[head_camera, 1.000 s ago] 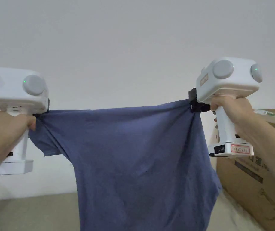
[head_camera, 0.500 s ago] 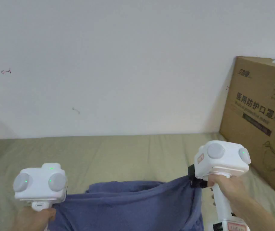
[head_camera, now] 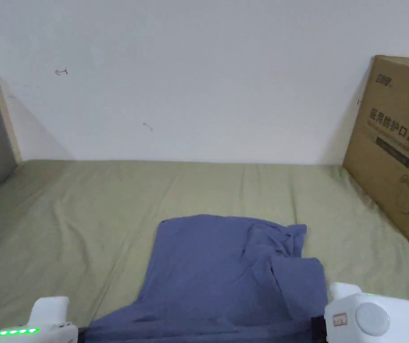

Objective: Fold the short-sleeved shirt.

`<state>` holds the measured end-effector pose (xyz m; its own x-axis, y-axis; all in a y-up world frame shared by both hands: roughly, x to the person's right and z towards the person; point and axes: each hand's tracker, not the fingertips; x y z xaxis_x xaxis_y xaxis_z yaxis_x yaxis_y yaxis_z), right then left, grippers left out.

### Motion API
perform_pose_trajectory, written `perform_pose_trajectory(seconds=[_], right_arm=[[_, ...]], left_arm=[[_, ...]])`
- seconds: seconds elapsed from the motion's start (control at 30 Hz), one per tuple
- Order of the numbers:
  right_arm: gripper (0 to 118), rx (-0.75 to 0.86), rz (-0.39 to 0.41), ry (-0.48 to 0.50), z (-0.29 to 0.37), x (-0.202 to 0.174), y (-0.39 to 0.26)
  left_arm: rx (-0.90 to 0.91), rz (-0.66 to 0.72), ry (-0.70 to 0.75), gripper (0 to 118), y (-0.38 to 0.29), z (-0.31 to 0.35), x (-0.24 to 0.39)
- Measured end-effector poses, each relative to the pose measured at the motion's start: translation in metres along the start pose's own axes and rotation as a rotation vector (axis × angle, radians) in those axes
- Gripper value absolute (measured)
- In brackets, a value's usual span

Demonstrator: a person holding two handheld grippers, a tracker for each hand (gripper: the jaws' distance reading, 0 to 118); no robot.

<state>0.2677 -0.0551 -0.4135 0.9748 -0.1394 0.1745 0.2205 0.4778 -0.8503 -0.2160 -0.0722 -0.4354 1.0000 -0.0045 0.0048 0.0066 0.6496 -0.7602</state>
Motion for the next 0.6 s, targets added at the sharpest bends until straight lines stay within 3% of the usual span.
perform_pose_trajectory(seconds=[0.13, 0.23, 0.33, 0.53, 0.6], right_arm=[[10, -0.022, 0.021, 0.027, 0.027, -0.001, -0.072], [10, -0.044, -0.012, 0.056, 0.039, 0.007, -0.110], [10, -0.055, 0.008, 0.054, 0.047, 0.007, -0.136], [10, -0.042, -0.025, 0.055, 0.046, 0.008, -0.146], [10, -0.039, -0.027, 0.059, 0.046, 0.009, -0.145]], left_arm=[[-0.034, -0.057, 0.009, 3, -0.059, 0.047, -0.012], [-0.017, -0.033, 0.026, 3, -0.088, 0.074, -0.020], [-0.012, -0.028, 0.035, 3, -0.106, 0.091, -0.025], [-0.001, -0.044, 0.029, 3, -0.114, 0.095, -0.020], [-0.013, -0.061, 0.015, 8, -0.111, 0.092, -0.018]])
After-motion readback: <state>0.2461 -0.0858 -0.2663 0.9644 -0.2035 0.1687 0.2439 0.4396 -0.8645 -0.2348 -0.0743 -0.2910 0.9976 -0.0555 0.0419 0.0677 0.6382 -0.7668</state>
